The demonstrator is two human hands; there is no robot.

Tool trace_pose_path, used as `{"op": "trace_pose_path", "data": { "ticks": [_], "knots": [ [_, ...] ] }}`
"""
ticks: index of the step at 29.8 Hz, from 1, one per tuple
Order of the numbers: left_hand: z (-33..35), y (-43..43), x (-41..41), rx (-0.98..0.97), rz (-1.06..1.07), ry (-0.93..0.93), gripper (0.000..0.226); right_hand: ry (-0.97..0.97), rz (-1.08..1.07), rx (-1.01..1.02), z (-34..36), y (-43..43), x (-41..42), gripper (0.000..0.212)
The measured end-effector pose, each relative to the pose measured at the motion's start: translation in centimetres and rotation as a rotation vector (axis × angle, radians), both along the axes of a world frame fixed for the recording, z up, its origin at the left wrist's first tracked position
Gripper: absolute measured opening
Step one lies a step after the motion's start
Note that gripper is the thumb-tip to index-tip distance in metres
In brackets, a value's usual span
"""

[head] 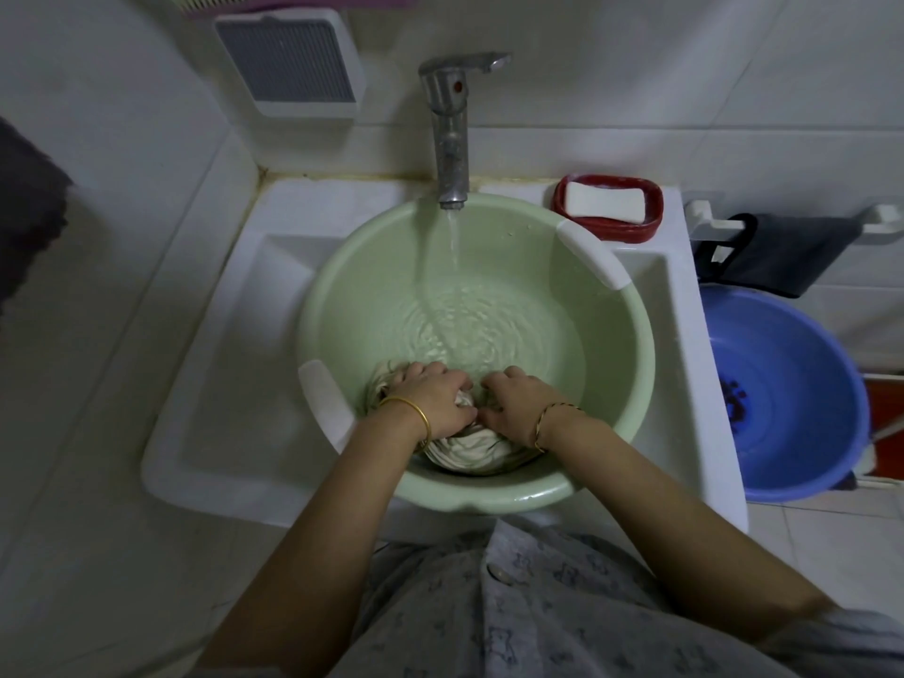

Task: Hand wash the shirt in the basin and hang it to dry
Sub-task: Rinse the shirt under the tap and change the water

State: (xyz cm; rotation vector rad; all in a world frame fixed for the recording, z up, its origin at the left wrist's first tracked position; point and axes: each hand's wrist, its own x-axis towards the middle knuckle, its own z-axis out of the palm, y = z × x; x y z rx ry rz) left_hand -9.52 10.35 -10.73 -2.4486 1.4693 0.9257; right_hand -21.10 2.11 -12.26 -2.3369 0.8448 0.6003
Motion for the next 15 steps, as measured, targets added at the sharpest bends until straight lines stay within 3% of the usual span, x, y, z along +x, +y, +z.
{"op": "trace_pose_path", "data": {
  "ticks": [15],
  "knots": [
    [-0.36, 0.1, 0.09, -0.009, 0.0, -0.007, 0.05, 0.003, 0.006, -0.007, 0.05, 0.0, 0.02, 0.05]
  ]
}}
